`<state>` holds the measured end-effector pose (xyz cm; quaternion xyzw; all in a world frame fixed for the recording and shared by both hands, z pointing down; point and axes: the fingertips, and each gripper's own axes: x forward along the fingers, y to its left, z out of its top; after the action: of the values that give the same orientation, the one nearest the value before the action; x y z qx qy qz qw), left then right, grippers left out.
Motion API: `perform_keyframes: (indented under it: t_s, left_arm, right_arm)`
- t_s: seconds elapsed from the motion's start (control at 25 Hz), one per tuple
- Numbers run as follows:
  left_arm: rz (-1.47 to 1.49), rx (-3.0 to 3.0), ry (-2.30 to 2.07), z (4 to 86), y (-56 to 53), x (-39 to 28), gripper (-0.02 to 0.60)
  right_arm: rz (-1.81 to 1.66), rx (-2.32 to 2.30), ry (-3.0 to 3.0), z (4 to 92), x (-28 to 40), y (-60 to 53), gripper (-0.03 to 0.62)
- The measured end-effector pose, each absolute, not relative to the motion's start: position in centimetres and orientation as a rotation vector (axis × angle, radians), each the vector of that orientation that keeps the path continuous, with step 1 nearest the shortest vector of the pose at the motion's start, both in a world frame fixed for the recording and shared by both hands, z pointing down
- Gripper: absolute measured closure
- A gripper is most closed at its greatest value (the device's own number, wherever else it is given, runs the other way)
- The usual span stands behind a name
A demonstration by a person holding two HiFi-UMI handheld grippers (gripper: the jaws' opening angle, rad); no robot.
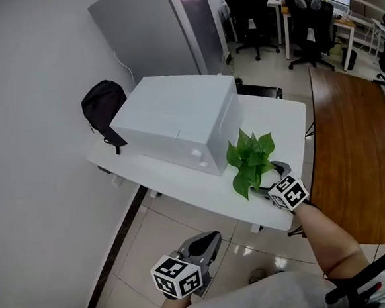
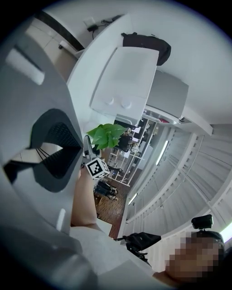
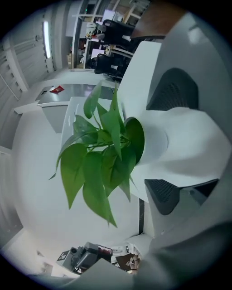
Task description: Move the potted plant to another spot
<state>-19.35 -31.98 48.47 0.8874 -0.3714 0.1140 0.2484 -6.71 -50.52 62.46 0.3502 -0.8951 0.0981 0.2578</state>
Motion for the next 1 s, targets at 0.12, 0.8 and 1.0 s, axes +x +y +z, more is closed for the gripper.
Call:
perform_keyframes:
  t_s: [0.12, 0.8, 1.0]
  left_arm:
    - [0.317, 2.393, -1.039, 49.0, -31.9, -20.6, 0.588]
    - [0.368, 2.359, -1.056, 50.3, -31.4, -22.1, 0.588]
    - [0.379, 2.363, -1.044, 50.5, -31.3, -21.7, 0.588]
  right_arm:
    - [0.265, 0.941, -2.417, 63.8, -7.6, -51.7, 0.129]
    - [0.310, 0.980, -2.415, 65.9, -9.7, -53.6, 0.121]
    - [0.302, 0.970, -2.414, 66.0, -9.6, -53.7, 0.152]
